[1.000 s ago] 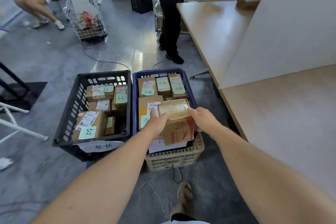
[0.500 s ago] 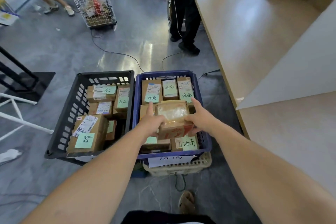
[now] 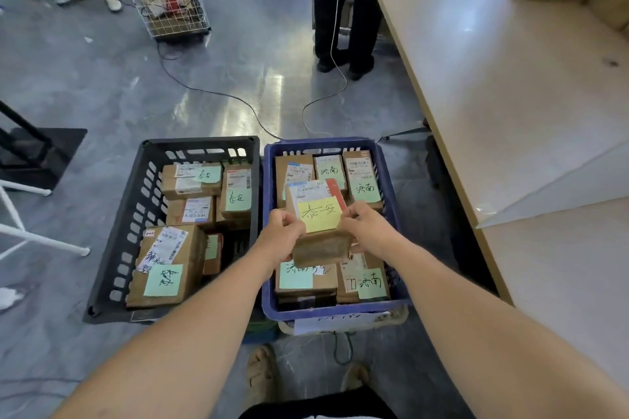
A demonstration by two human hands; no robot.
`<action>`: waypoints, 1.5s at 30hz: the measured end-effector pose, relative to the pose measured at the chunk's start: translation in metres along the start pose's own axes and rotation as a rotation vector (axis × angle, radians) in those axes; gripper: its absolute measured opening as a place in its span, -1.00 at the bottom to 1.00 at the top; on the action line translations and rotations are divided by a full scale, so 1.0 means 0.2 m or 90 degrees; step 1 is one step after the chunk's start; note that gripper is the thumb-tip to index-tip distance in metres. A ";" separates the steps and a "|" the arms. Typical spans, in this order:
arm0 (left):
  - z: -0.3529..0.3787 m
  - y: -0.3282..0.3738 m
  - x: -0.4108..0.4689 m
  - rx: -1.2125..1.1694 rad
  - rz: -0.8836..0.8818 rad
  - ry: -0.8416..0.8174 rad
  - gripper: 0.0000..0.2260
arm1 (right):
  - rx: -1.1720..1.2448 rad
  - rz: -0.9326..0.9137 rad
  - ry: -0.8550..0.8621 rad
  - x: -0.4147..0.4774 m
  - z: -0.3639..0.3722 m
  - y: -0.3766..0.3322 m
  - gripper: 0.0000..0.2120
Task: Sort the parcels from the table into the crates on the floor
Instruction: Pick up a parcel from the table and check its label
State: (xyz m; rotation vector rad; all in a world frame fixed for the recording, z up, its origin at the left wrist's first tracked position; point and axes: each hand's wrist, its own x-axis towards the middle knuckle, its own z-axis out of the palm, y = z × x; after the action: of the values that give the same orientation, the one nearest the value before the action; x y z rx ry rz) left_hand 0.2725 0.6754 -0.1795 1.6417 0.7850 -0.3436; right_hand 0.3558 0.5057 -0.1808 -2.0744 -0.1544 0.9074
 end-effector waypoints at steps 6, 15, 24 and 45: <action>-0.15 -0.07 0.10 0.048 0.032 0.052 -0.83 | -0.090 -0.031 0.061 0.07 0.15 -0.07 -0.89; -0.32 -0.28 0.15 0.045 0.048 0.129 -0.63 | -0.146 -0.041 0.014 0.19 0.43 -0.17 -0.67; -0.68 -0.55 0.28 0.039 0.022 0.217 -0.65 | -0.202 -0.060 -0.043 0.38 0.89 -0.31 -0.68; -0.79 -1.12 0.89 0.152 -0.086 0.112 -0.56 | -0.501 0.097 -0.066 0.87 1.51 -0.11 -0.52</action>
State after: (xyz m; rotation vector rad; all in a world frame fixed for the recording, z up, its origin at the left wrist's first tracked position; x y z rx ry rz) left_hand 0.2231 0.8895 -0.4203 1.8650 1.0216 -0.4042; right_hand 0.2907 0.7880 -0.3756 -2.7866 -0.4751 1.1713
